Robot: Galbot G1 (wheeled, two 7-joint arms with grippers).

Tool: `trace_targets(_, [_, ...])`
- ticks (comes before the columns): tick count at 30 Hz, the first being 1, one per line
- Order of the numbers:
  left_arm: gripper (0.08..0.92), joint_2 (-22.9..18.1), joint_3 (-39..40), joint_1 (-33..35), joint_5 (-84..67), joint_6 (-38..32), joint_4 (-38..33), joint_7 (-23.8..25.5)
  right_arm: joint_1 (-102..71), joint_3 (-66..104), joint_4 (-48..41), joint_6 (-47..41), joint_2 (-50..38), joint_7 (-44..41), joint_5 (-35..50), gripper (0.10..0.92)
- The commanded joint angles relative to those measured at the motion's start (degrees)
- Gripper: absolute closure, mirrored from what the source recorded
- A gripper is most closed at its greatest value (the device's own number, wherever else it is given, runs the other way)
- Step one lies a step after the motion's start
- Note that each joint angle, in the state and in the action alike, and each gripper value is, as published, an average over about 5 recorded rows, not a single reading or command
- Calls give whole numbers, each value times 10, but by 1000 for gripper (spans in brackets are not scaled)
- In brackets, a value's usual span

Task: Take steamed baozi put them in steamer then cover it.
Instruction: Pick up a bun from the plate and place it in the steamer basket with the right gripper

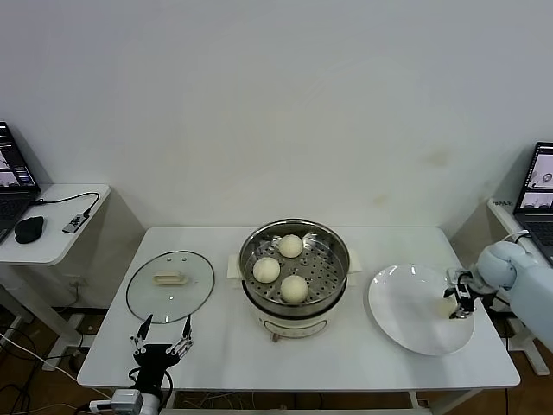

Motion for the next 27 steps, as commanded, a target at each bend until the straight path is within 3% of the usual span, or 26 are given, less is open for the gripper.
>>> trace_targets(1, [177,1,0,0,0,0,0,0,14,-12,22,-5,-13,-7,18,488])
trace_targets(10, [177,3,-1,-1,-1,-1,-1,0,103,-82,83,-27,-57,-23,81,524])
trace_targets(16, [177,4,2,-5,-2,0,0,0,258,-200,127,-58,-78,-24,159,546])
trace_targets(27, [177,9,9,-15,-4,0,2,0,538,-425,201,-126,-14,5,336,531])
